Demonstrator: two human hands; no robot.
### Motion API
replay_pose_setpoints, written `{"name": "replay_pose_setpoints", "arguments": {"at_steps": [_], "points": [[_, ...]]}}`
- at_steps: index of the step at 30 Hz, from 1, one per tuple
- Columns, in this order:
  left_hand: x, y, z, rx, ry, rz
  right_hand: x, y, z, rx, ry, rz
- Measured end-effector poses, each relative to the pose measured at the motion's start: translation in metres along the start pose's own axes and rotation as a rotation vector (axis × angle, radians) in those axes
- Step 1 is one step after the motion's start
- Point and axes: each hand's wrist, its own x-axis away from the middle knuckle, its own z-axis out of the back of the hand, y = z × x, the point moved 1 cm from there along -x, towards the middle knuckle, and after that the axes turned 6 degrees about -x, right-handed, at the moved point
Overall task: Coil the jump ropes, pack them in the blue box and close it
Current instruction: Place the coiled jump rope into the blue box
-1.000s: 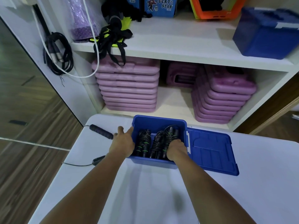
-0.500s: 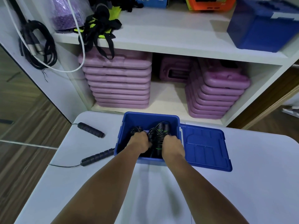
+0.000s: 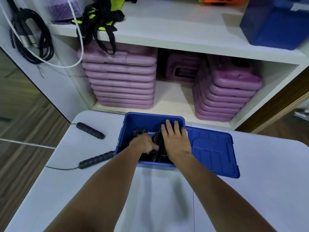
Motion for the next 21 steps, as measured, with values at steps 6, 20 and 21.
{"name": "replay_pose_setpoints", "arguments": {"at_steps": [6,20,21], "points": [[0.015,0.003,-0.001,-0.082,0.163,0.073,-0.009,0.007,-0.007,-0.016,0.013,0.017],[0.033,0.005,-0.012,-0.140,0.353,0.167,-0.016,0.004,-0.012,0.062,-0.171,0.011],[0.032,0.004,-0.013,-0.146,0.343,0.161,-0.016,0.004,-0.015,0.101,-0.202,0.015]]}}
